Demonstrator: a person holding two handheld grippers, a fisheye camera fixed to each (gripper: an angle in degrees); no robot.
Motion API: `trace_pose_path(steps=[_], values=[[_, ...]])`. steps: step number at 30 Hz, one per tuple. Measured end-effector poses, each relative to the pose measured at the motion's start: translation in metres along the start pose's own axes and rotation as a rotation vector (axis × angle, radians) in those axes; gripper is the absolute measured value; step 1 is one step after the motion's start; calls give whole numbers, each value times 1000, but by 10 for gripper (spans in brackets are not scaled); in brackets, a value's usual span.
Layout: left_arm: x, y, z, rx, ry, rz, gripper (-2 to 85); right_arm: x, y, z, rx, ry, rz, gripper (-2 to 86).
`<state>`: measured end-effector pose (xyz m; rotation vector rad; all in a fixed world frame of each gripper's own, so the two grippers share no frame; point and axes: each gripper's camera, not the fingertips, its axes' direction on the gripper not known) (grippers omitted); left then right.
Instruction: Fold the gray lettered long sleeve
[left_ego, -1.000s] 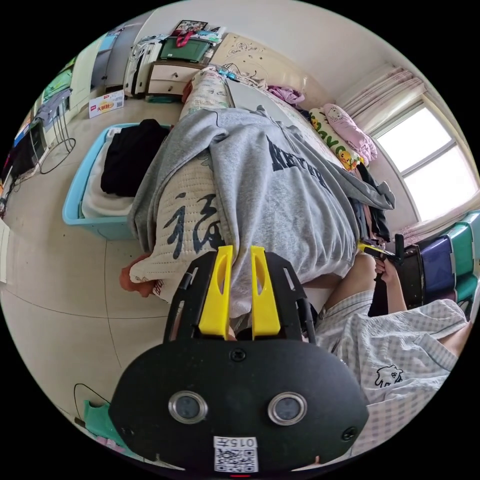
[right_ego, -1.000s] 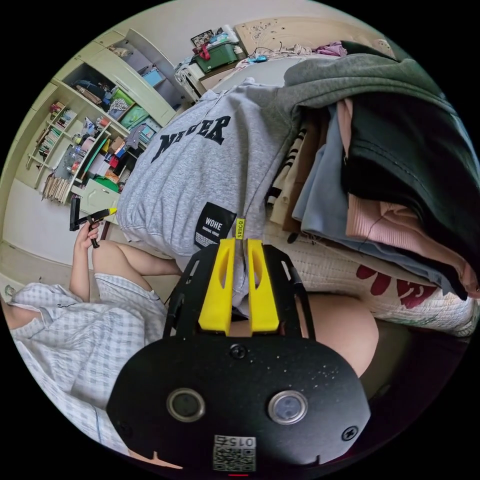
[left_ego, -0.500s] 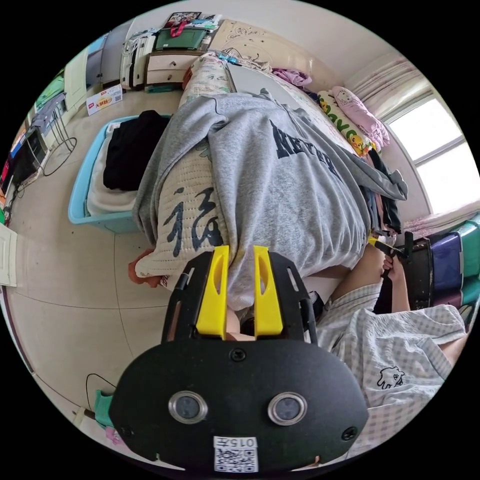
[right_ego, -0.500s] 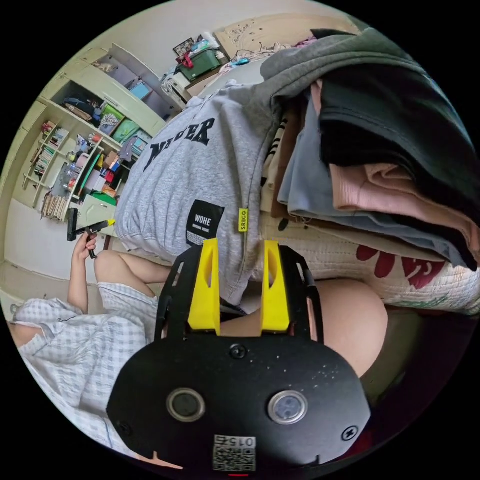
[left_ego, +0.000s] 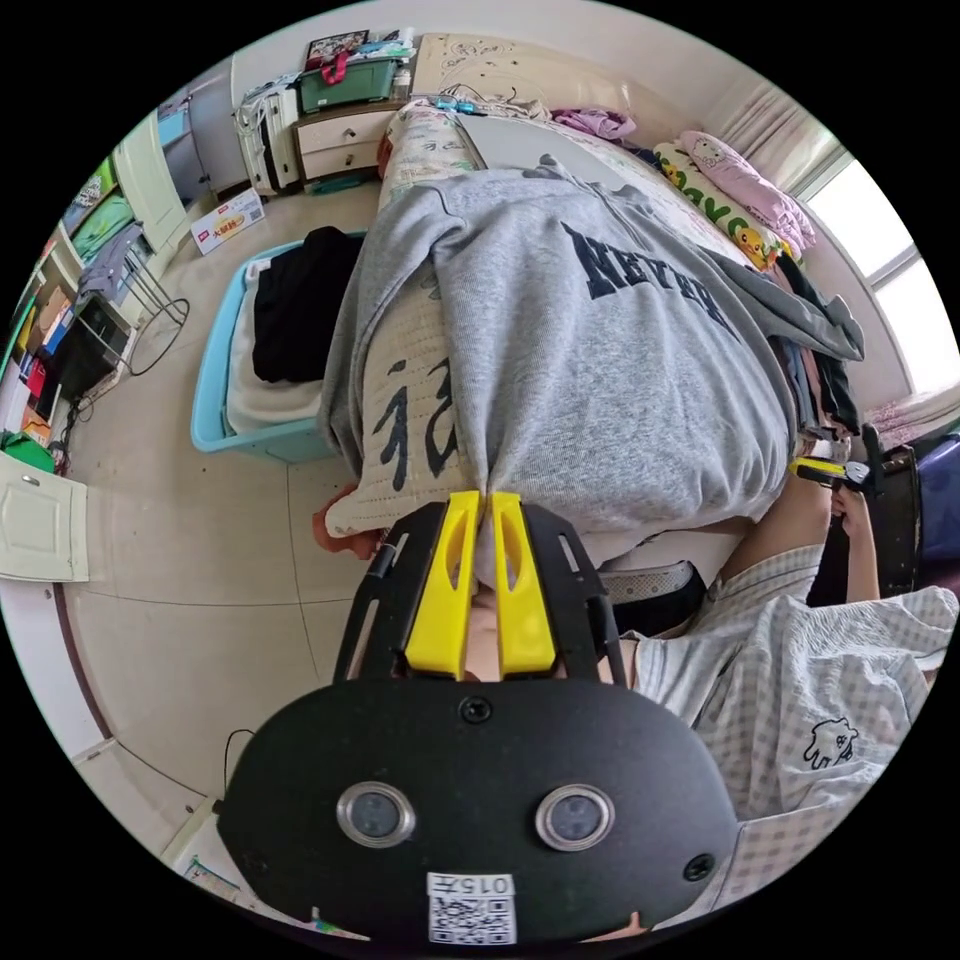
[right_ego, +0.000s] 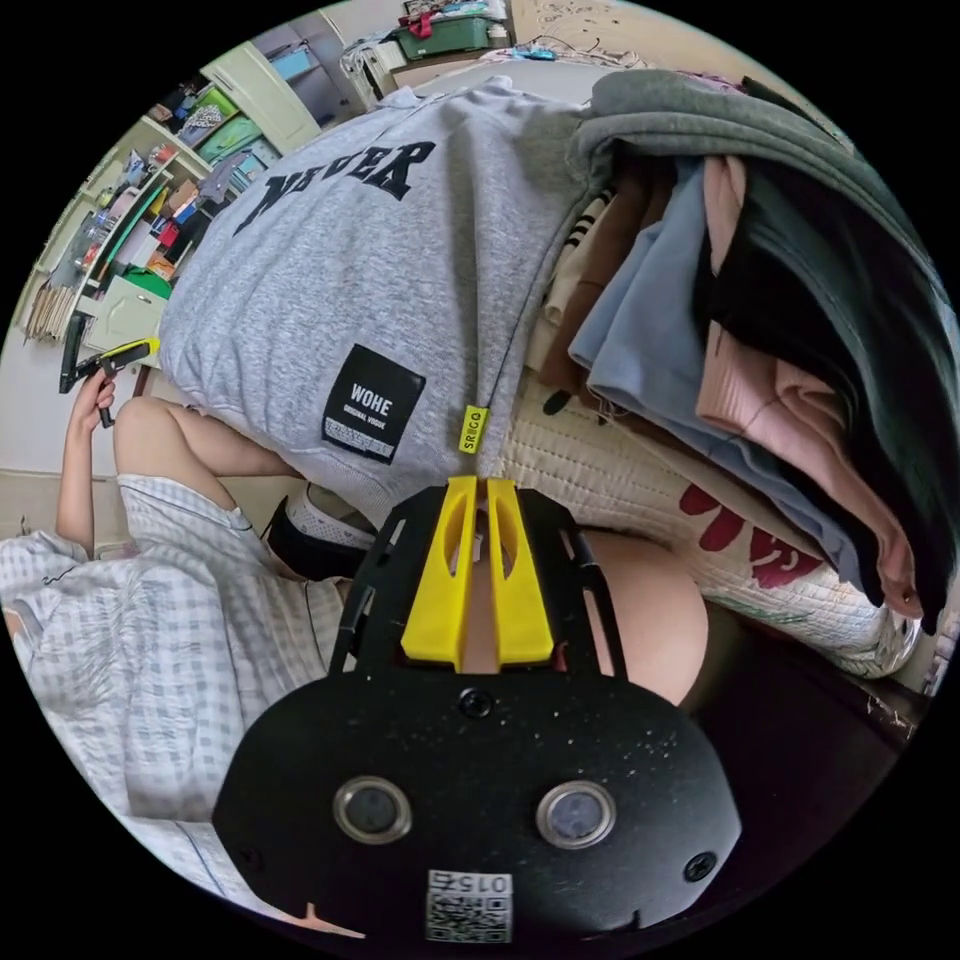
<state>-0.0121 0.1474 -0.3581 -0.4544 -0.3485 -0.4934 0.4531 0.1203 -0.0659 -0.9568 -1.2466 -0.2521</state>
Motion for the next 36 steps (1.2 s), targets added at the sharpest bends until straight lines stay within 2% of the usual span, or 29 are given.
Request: trace_pose_path(steps=[4,7,10,11,14,18,21,24,25,28,31,36], values=[[-11,-4,-24,33,41,-11,77,-2,3,-25,67,-86,-51,78],[-13,-25,-50,121,25,16,84,2,-3,-87,268,-93,-98,84],[-6,-77,-62,149,-19,78,100,5,-39,-137,365,153,-113,109],[-5,-88,-62,159,-35,81,104,12,-55,-148,384,289,-71,124],[-15,-144,-59,216,-22,39,116,26,-88,-163,435,348,-102,156],[-33,-217,-28,217,50,-57,133,30,-156,-133,330,292,-200,167],[-35,-260,7,176,87,-104,139,21,-231,-65,82,323,-265,152],[-32,-286,43,112,130,-134,136,13,-256,-24,-86,417,-296,68],[-28,-293,55,75,124,-132,129,6,-261,-11,-125,521,-335,9],[-10,-305,65,16,-36,-67,79,7,-279,-18,-97,582,-278,-5],[-1,-312,58,14,-93,-27,38,23,-298,-44,-22,730,-179,-7],[10,-318,58,26,-155,-12,20,63,-350,-28,-116,820,-73,-8]])
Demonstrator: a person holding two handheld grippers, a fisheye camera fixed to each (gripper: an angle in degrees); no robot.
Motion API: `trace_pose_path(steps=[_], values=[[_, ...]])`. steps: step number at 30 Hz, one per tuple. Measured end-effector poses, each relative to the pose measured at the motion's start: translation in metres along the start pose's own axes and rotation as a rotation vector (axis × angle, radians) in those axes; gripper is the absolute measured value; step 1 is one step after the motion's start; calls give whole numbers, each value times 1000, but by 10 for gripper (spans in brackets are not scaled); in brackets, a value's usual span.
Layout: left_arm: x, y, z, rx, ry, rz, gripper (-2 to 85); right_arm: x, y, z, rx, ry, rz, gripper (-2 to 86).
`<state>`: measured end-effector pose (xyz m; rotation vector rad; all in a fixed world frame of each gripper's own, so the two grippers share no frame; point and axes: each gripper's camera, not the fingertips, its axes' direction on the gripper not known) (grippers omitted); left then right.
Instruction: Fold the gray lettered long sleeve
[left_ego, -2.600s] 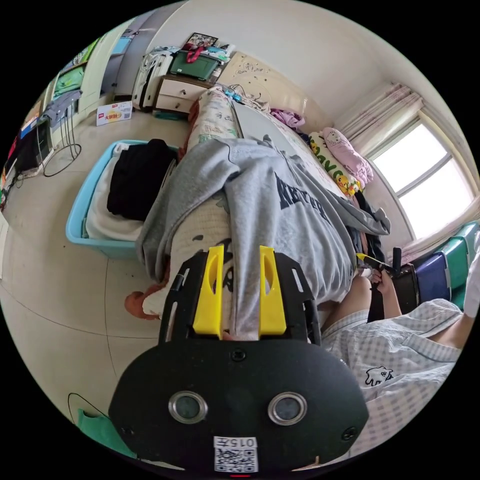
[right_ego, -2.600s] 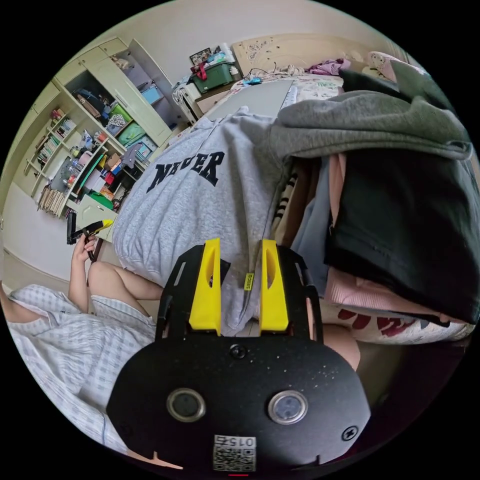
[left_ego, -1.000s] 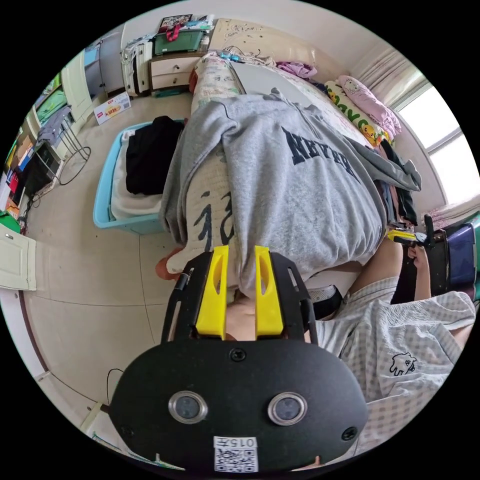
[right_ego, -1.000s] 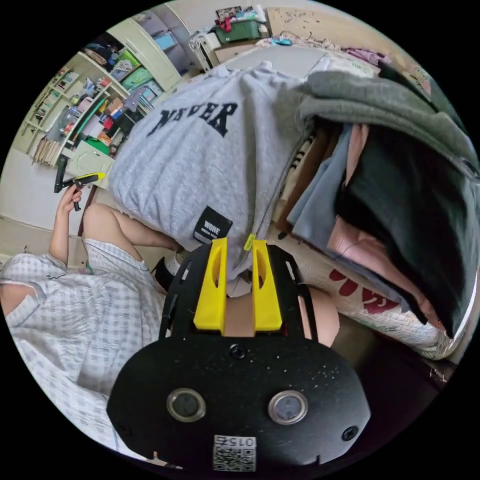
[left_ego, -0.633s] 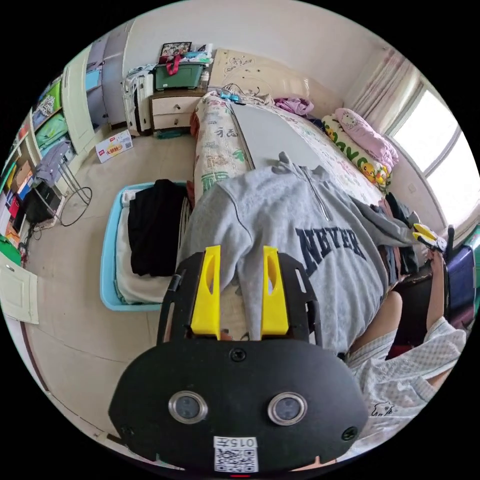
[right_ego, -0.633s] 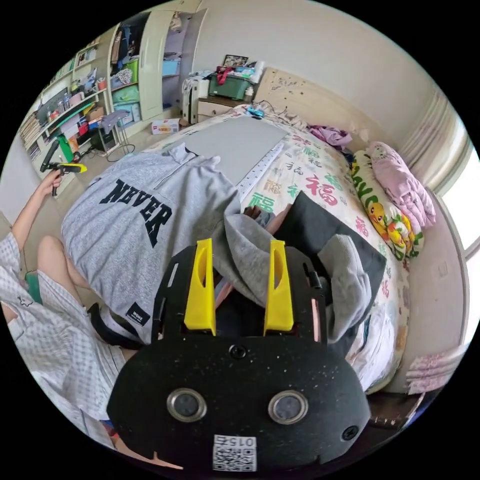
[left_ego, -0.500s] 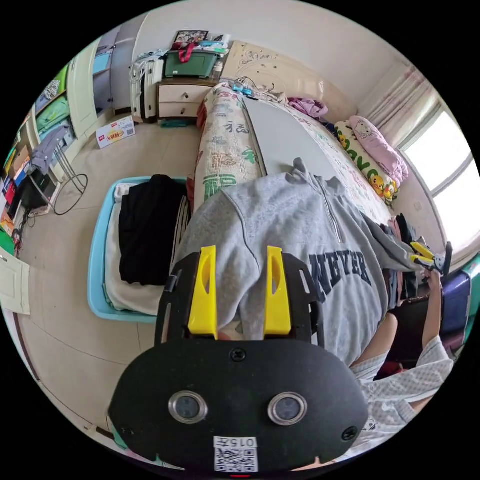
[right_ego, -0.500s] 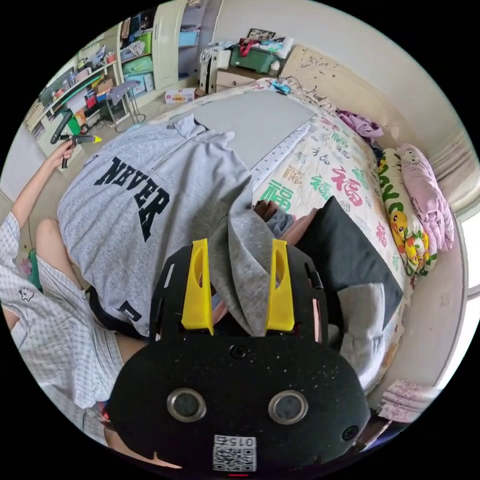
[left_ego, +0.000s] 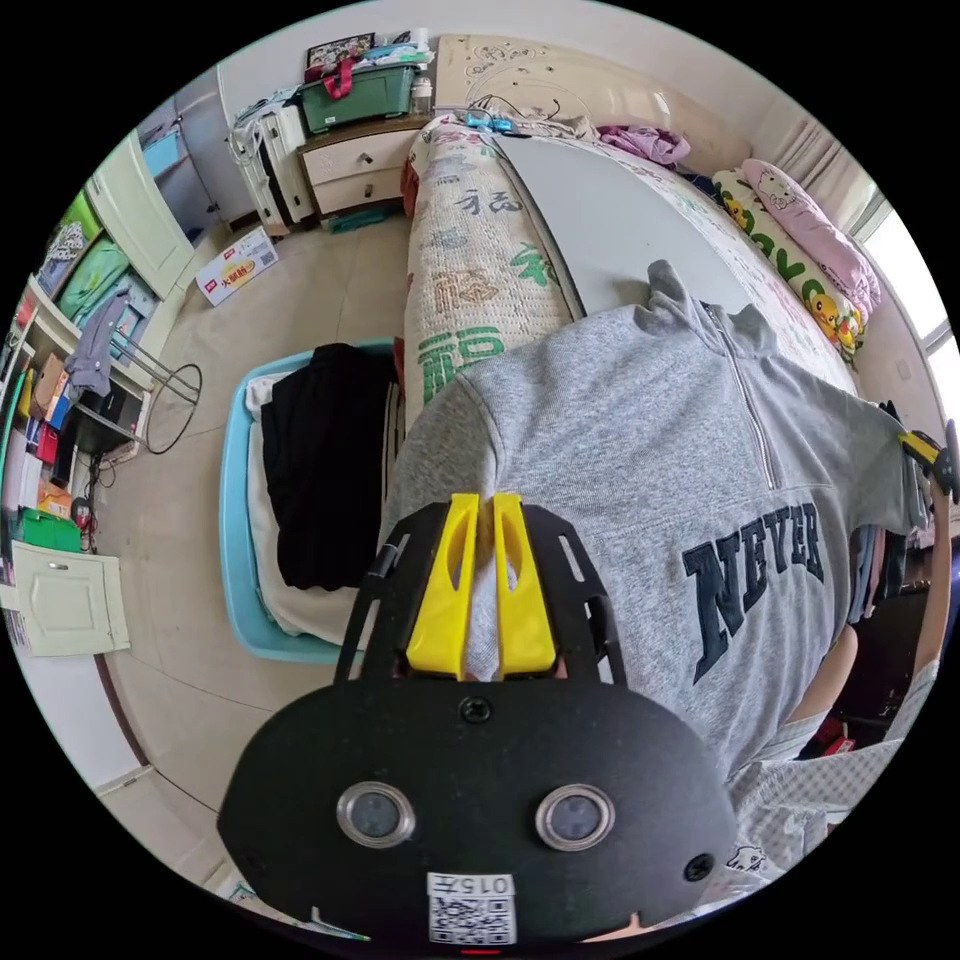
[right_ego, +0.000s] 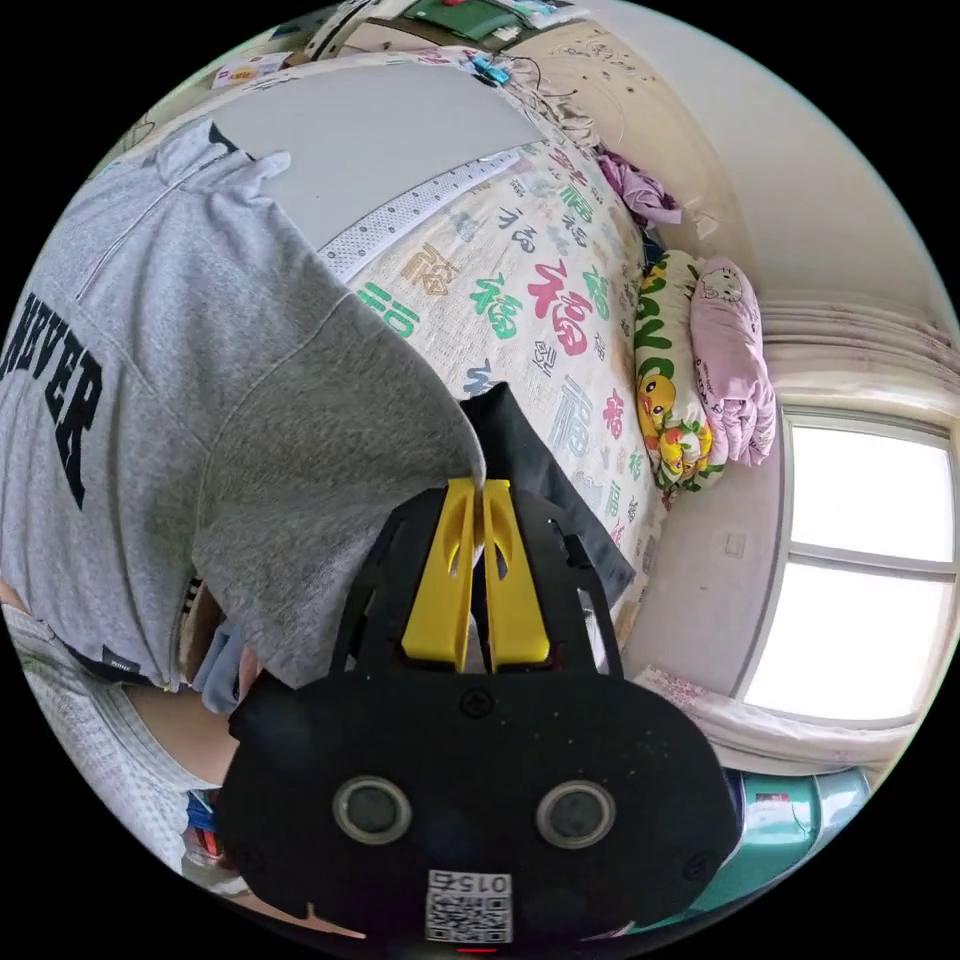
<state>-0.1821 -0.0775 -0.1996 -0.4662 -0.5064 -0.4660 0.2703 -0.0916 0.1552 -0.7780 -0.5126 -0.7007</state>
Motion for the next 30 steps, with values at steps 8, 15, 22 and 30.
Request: trace_pose_path(steps=[8,15,22,30], values=[[46,-3,27,-68,-221,102,23,-2,-37,38,-167,181,4,-3],[44,17,6,-8,-111,26,63,13,-26,-16,-58,140,6,31],[30,172,-84,232,181,50,78,59,160,-154,497,-375,84,63],[20,335,-39,98,297,-126,116,-57,331,-51,329,-799,148,133]])
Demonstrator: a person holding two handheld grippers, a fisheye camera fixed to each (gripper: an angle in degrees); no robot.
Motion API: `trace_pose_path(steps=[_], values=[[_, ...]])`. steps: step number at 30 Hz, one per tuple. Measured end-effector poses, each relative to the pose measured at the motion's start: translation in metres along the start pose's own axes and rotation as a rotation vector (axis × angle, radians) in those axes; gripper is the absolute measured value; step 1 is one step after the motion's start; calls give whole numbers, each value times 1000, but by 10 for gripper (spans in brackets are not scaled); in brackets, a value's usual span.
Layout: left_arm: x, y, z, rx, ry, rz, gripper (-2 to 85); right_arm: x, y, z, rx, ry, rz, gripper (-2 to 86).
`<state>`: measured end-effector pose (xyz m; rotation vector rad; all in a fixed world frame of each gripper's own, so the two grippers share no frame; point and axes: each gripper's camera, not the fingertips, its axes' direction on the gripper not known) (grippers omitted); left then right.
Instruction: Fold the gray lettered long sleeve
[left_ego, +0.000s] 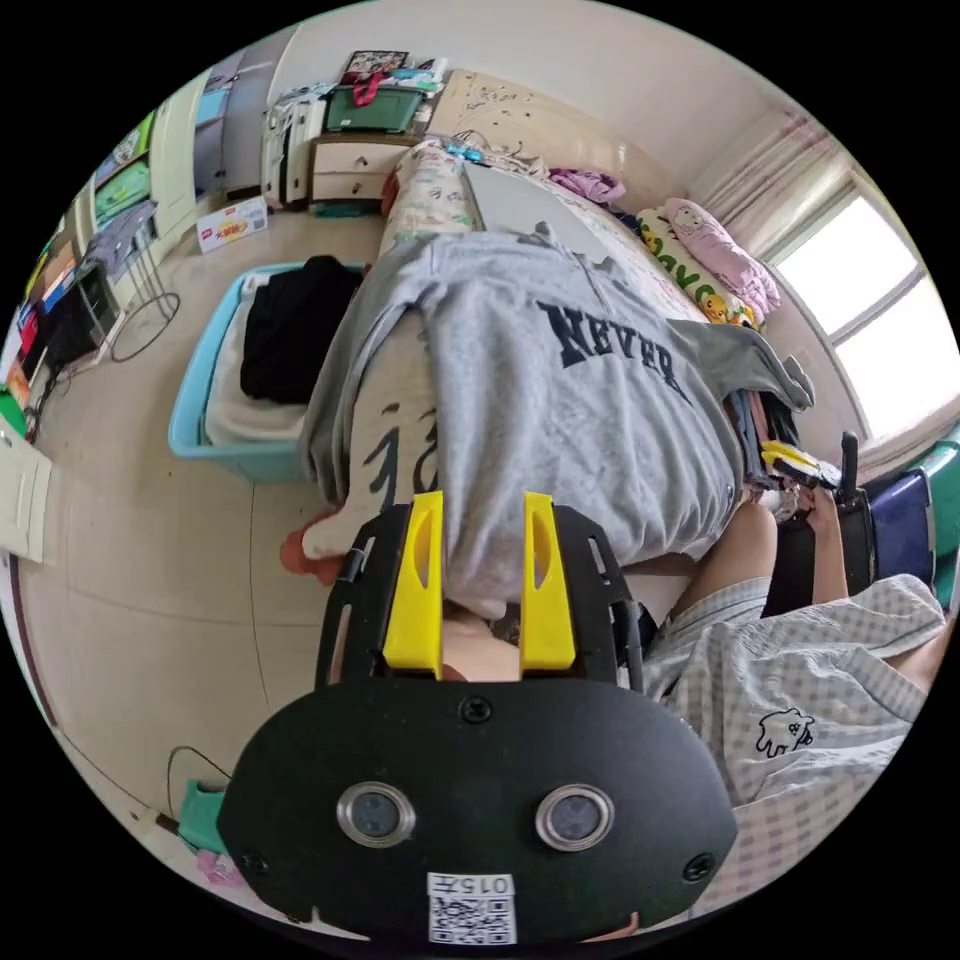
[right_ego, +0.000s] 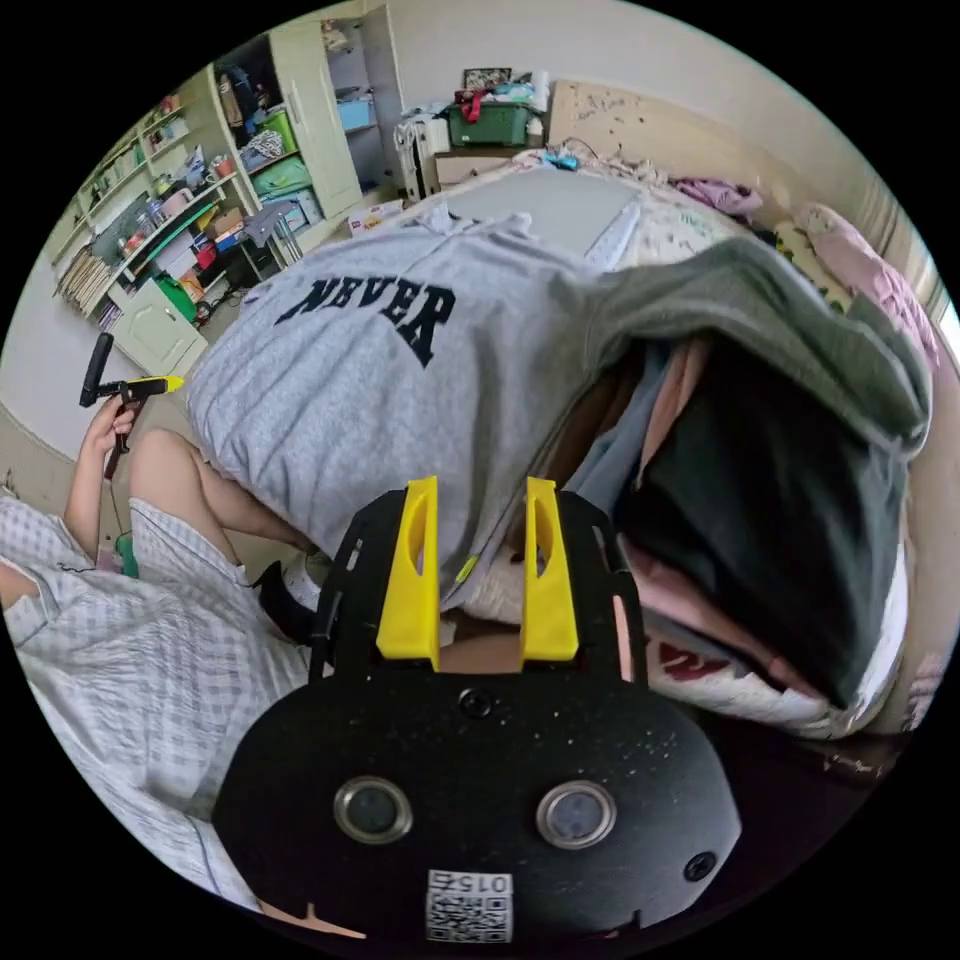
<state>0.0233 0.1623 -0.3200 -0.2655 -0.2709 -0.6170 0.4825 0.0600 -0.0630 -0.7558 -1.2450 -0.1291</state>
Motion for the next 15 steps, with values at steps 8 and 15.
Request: trace_pose_path(steps=[8,15], values=[[5,1,49,-186,-41,44,97,41,14,13,-123,-112,140,129],[15,8,35,-174,-75,113,15,64,9,8,-138,-113,127,25]])
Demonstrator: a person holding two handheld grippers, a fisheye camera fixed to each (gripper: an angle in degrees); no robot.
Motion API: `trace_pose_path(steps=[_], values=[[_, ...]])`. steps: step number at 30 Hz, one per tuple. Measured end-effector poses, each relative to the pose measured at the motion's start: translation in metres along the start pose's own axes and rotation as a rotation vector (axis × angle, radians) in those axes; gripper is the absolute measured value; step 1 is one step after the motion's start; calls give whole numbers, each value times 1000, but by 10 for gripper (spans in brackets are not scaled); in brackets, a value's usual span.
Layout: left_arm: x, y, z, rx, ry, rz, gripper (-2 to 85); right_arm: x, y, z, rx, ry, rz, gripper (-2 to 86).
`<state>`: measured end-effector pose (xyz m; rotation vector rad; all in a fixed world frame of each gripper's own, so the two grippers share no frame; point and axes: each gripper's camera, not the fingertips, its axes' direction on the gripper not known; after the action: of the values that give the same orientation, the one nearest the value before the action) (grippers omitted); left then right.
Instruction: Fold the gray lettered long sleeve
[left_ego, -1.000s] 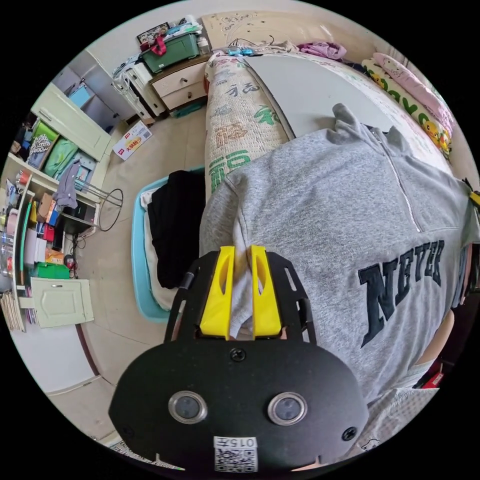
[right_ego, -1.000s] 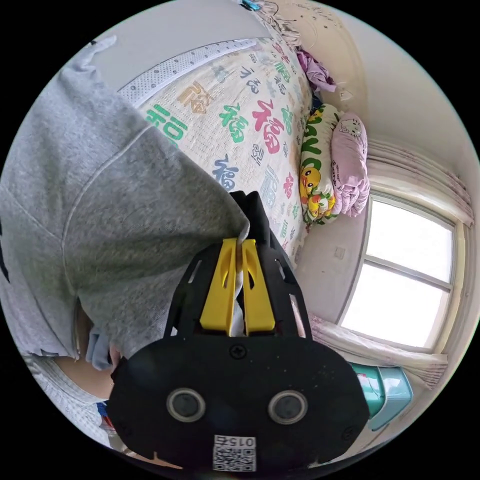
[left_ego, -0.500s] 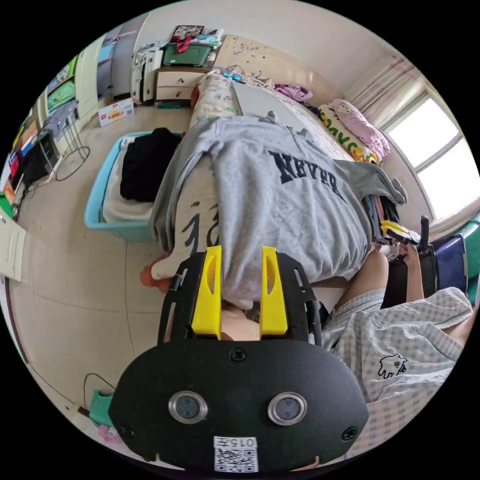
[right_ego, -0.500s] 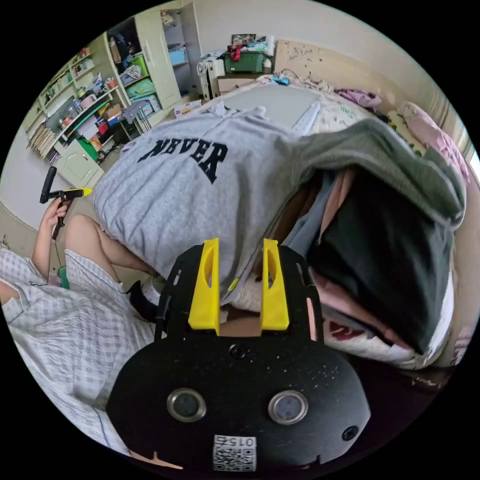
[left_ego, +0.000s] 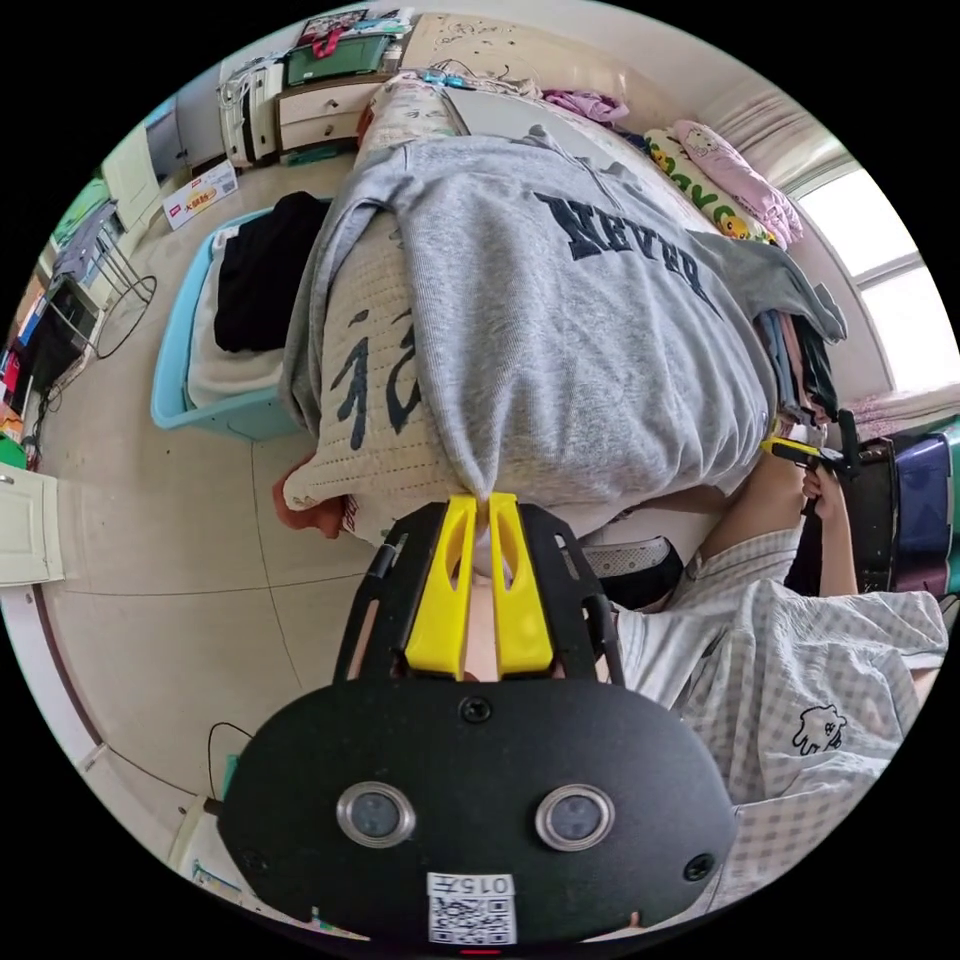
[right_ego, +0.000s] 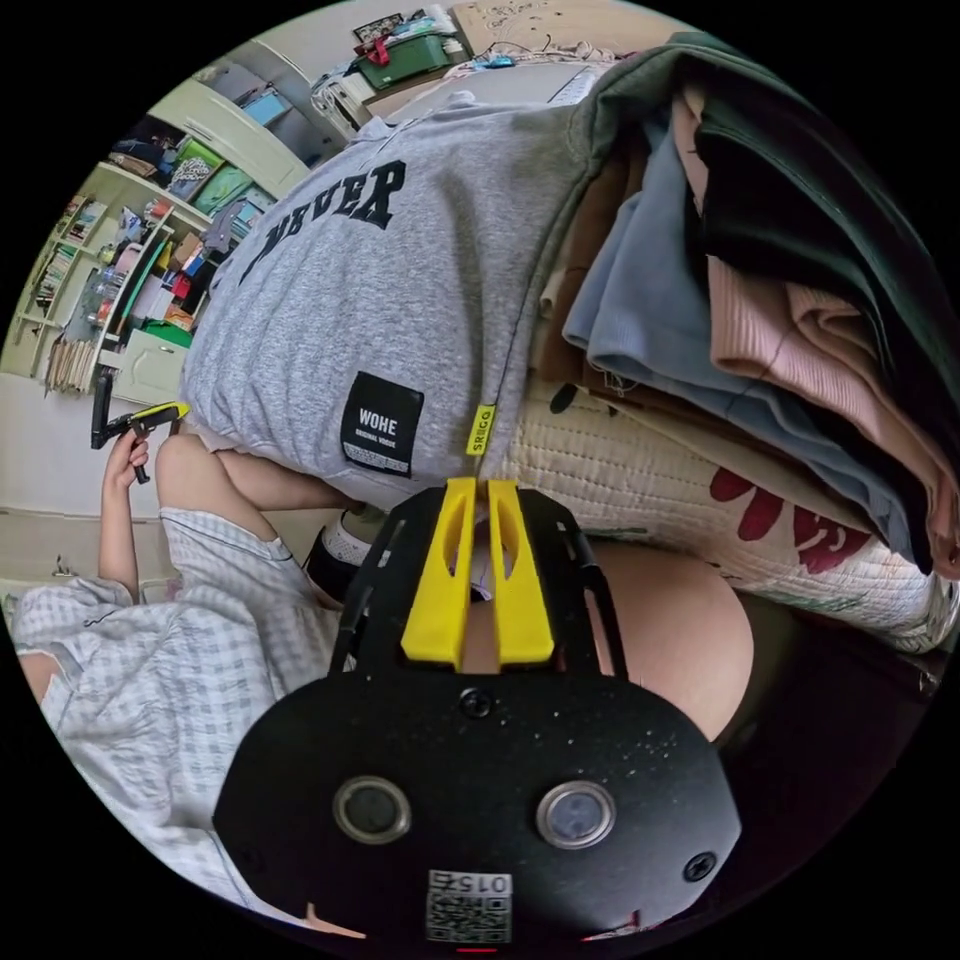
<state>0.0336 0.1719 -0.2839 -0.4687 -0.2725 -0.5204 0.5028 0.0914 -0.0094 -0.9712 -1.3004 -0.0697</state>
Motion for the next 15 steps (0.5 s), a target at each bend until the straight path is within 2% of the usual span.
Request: trace_pose_path(steps=[3,6,9,10,13,15], values=[[-5,12,-9,48,-17,-30,9,-2,-2,9,-17,57,-9,16],[-11,7,19,-23,-55,-54,12,1,-5,33,-39,107,-27,17],[-16,2,31,-72,-50,-92,25,19,1,41,-34,26,-14,27],[-15,4,29,-74,-66,-86,33,32,9,40,-20,-57,-12,37],[-15,18,17,-56,-104,-109,56,62,43,-2,162,-171,-23,54],[-10,28,1,6,-143,-129,58,86,68,-73,417,-137,-28,65]])
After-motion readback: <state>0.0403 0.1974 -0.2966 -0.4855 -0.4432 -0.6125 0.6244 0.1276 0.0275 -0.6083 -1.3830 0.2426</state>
